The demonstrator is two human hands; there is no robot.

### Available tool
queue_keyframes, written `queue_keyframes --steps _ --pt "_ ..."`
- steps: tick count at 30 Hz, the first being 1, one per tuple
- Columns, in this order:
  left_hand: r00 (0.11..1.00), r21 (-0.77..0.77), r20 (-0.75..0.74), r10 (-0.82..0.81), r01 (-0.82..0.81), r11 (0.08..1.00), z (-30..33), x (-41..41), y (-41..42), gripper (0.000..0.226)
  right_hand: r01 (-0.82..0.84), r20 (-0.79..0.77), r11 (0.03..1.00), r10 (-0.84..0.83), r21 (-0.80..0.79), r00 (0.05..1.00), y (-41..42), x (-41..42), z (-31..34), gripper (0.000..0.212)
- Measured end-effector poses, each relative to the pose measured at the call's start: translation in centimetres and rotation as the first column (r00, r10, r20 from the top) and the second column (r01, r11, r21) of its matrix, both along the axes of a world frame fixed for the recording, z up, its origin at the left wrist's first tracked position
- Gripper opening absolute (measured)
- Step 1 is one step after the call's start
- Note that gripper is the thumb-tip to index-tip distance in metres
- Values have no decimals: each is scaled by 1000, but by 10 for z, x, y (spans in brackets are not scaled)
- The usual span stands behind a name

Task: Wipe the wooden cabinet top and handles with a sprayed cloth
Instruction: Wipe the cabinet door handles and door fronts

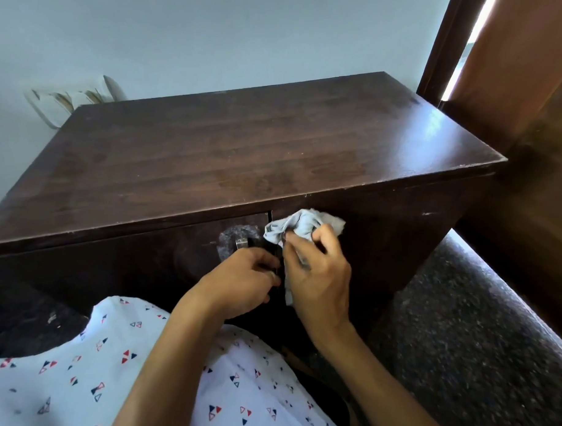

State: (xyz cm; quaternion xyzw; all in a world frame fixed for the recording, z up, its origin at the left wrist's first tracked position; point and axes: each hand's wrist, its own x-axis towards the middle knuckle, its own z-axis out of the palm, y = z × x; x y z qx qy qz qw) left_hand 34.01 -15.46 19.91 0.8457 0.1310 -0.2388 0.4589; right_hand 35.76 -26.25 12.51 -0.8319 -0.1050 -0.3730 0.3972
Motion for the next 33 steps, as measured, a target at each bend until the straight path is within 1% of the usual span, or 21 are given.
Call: queue_keyframes --steps 1,3,6,8,9,11,13,15,16,18,19,20,21,22,24,26,27,28,29,31,33 --pt "1000 1 0 9 -9 1000 -1 0 1 28 -5 -41 1000 5 -14 999 1 -3 -1 11" --pt "1000 -2 -4 20 -20 1000 -3 -1 3 26 37 -72 999 -36 13 997 1 -4 3 14" --pt "1000 3 -2 7 -7 1000 -5 -1 8 19 137 -30 981 -134 138 991 -1 0 18 12" --pt "1000 36 -12 -2 2 999 -7 0 12 16 145 8 976 -148 162 989 5 3 22 8" --pt "1000 53 -15 5 -4 999 -8 -1 13 14 125 20 983 -129 131 991 11 1 19 10" --pt "999 84 -20 28 -27 996 -9 -1 15 8 72 14 997 -72 17 997 20 -3 5 19" --pt "996 105 -49 72 -67 992 -10 -2 17 11 42 -37 992 -46 -115 998 21 -6 -16 15" --pt "992 110 -74 102 -94 990 -11 -2 17 10 49 -73 972 -68 -229 995 14 -8 -32 11" --pt "991 105 -75 111 -103 989 -13 -1 18 13 55 -81 969 -77 -242 994 12 -9 -35 12" --pt "992 105 -57 113 -107 989 -16 0 18 13 63 -39 984 -71 -168 997 12 -8 -29 4" --pt "993 107 -43 111 -105 989 -16 1 18 13 67 -3 992 -68 -104 998 14 -6 -21 5" --pt "993 111 -29 111 -107 988 -17 1 18 12 79 45 995 -76 -61 996 17 -3 -13 12" --pt "993 115 -15 117 -114 987 -18 2 20 12 82 84 995 -77 -56 993 19 -1 -5 16" --pt "992 120 -6 125 -123 985 -19 3 21 14 90 101 993 -81 -80 992 19 1 -3 15" --pt "992 118 -14 125 -123 985 -19 2 21 17 110 62 973 -100 -204 993 14 0 -12 3" --pt "992 105 -25 121 -118 987 -18 2 20 15 131 -25 935 -147 -329 989 11 -6 -30 10" --pt "993 106 -20 119 -117 988 -17 2 19 14 125 -74 922 -162 -366 984 11 -10 -38 10" --pt "993 109 -11 116 -114 987 -17 2 19 15 120 -107 917 -172 -380 979 13 -13 -44 8" --pt "993 112 -5 114 -113 987 -17 2 19 16 110 -142 921 -174 -374 974 16 -17 -47 12" --pt "994 109 -4 109 -108 988 -18 1 19 18 87 -199 937 -162 -338 966 24 -22 -50 26" --pt "995 104 -10 104 -103 989 -19 1 19 16 73 -185 957 -128 -279 974 30 -25 -48 36"
